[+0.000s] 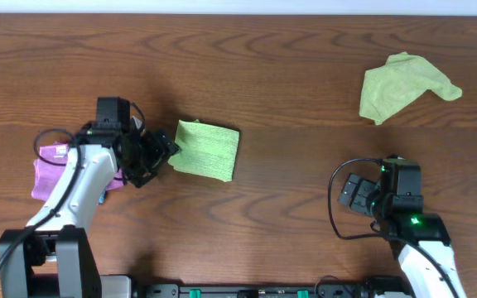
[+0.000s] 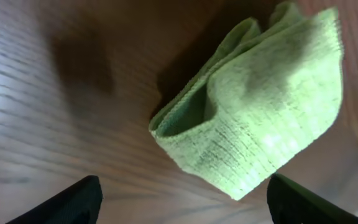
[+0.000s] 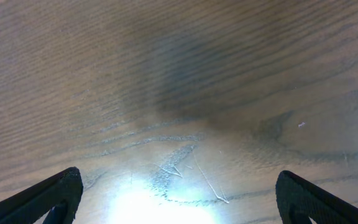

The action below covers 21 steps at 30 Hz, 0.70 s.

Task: Fold the cloth
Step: 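Move the left gripper to the folded cloth's left edge and grasp it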

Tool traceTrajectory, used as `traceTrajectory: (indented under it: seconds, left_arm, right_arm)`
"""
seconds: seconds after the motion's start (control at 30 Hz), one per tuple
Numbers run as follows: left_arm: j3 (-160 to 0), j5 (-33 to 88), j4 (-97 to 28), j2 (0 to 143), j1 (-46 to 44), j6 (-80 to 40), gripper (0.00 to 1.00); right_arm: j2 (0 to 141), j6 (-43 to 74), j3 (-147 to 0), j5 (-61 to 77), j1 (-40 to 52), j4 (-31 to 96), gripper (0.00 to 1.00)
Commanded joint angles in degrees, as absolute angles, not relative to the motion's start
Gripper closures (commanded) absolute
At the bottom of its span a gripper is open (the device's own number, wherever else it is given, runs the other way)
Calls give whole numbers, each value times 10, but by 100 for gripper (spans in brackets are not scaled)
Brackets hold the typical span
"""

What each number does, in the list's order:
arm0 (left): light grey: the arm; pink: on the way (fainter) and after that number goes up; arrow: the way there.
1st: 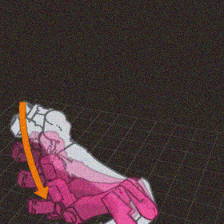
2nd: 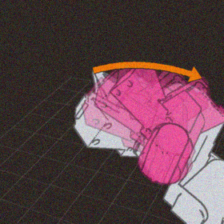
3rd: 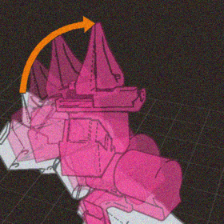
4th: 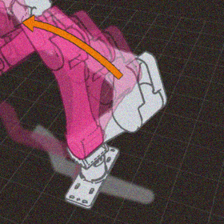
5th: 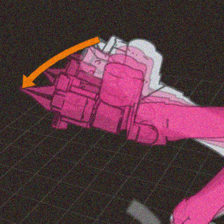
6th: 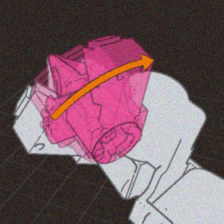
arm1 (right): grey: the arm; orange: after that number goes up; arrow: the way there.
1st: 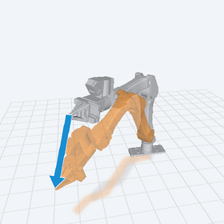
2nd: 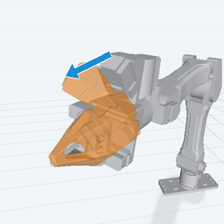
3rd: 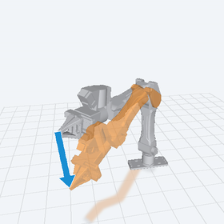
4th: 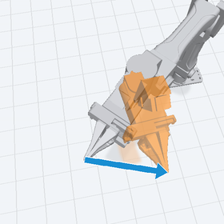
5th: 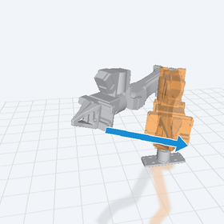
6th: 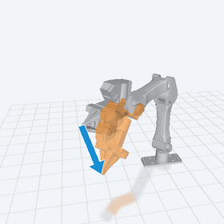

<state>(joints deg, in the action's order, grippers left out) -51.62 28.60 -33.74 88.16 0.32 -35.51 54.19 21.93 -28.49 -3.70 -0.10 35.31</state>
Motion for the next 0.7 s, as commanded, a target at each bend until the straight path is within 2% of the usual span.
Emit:
traceTrajectory:
  seconds: [0.0,0.37,0.67]
  left_arm:
    - [-480,324,-292,871,3,-395,14]
    - [-380,346,-135,871,3,-483,15]
    - [-372,332,-127,871,3,-478,15]
  right_arm:
    - [537,222,-283,-45,-4,354,1]
    - [537,222,-283,-45,-4,354,1]
    - [537,222,-283,-45,-4,354,1]
